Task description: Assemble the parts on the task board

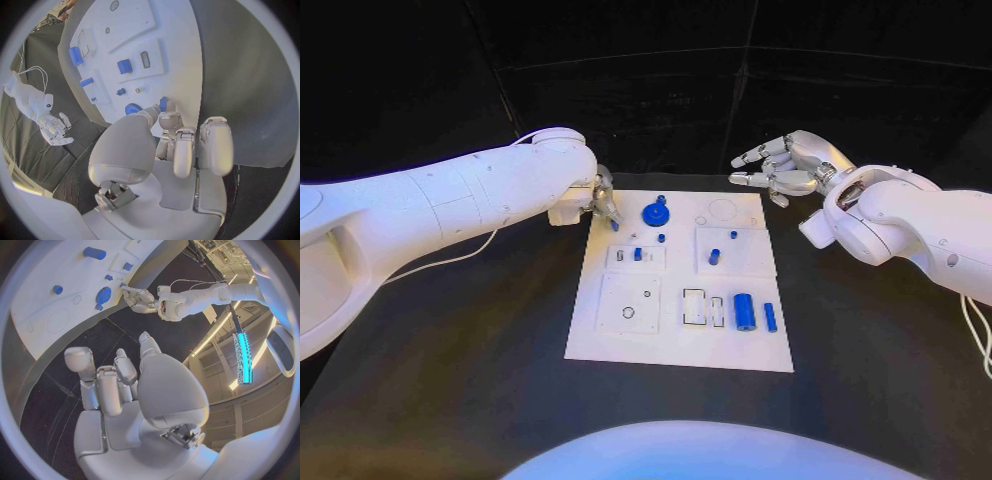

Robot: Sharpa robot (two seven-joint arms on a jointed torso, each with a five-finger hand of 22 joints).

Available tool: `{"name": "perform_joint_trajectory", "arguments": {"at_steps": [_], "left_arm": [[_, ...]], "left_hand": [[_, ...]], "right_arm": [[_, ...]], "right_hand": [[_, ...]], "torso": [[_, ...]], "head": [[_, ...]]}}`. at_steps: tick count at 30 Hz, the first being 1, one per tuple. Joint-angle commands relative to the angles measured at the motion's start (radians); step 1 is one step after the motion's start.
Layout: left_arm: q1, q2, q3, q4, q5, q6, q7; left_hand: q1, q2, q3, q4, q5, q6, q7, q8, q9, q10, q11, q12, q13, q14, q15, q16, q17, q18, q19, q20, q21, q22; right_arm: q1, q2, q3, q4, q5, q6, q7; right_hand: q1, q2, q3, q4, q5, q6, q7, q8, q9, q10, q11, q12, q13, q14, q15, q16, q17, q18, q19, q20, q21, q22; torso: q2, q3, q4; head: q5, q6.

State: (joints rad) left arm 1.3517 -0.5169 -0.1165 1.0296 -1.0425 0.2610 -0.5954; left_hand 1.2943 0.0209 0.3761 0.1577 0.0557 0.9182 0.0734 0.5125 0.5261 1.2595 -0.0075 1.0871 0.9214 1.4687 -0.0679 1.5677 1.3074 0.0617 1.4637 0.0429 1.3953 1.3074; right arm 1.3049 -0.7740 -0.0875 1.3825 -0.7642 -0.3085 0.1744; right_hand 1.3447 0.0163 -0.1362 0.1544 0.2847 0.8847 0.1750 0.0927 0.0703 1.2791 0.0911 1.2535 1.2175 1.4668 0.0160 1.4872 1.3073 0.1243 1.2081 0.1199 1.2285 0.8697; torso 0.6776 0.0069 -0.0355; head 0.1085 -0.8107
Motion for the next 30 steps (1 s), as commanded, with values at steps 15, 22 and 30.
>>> {"name": "perform_joint_trajectory", "arguments": {"at_steps": [15, 22, 30], "left_arm": [[0.003, -0.178, 0.0, 0.276, 0.062, -0.219, 0.003], [-0.009, -0.232, -0.001, 0.37, 0.064, -0.278, 0.013], [-0.038, -0.261, -0.002, 0.433, 0.022, -0.316, 0.023]], "left_hand": [[-0.087, -0.049, 0.298, -0.168, -0.003, -0.015, -0.008, 0.054, 0.035, 0.014, -0.004, -0.016, -0.024, 0.102, -0.003, 0.003, 0.263, -0.005, 0.005, -0.004, -0.013, 0.036], [-0.096, -0.056, 0.317, -0.174, -0.003, -0.015, -0.009, 0.062, 0.04, 0.017, -0.005, -0.018, -0.028, 0.102, -0.004, 0.003, 0.263, -0.005, 0.006, -0.005, -0.012, 0.038], [-0.101, -0.06, 0.33, -0.178, -0.003, -0.015, -0.01, 0.067, 0.044, 0.019, -0.006, -0.019, -0.03, 0.102, -0.005, 0.003, 0.263, -0.005, 0.006, -0.006, -0.013, 0.038]], "right_arm": [[0.002, -0.005, 0.001, -0.003, 0.003, 0.008, 0.006], [0.002, -0.005, 0.001, -0.006, 0.003, 0.01, 0.006], [0.001, -0.004, 0.001, -0.009, 0.003, 0.012, 0.007]], "right_hand": [[-0.001, 0.006, -0.007, 0.001, 0.003, 0.001, 0.003, 0.002, -0.001, -0.003, 0.0, 0.003, 0.001, 0.064, -0.003, -0.003, 0.1, 0.006, -0.003, 0.0, -0.005, 0.0], [-0.001, 0.006, -0.007, 0.001, 0.003, 0.001, 0.003, 0.002, -0.001, -0.003, 0.0, 0.003, 0.001, 0.064, -0.003, -0.003, 0.1, 0.006, -0.003, 0.0, -0.005, 0.0], [-0.001, 0.006, -0.007, 0.001, 0.003, 0.001, 0.003, 0.002, -0.001, -0.003, 0.0, 0.003, 0.001, 0.064, -0.003, -0.003, 0.1, 0.006, -0.003, 0.0, -0.005, 0.0]], "torso": [[-0.001, 0.0, 0.005], [-0.002, 0.0007, 0.0048], [-0.002, 0.0008, 0.0029]], "head": [[0.004, -0.001], [0.011, -0.003], [0.016, -0.003]]}}
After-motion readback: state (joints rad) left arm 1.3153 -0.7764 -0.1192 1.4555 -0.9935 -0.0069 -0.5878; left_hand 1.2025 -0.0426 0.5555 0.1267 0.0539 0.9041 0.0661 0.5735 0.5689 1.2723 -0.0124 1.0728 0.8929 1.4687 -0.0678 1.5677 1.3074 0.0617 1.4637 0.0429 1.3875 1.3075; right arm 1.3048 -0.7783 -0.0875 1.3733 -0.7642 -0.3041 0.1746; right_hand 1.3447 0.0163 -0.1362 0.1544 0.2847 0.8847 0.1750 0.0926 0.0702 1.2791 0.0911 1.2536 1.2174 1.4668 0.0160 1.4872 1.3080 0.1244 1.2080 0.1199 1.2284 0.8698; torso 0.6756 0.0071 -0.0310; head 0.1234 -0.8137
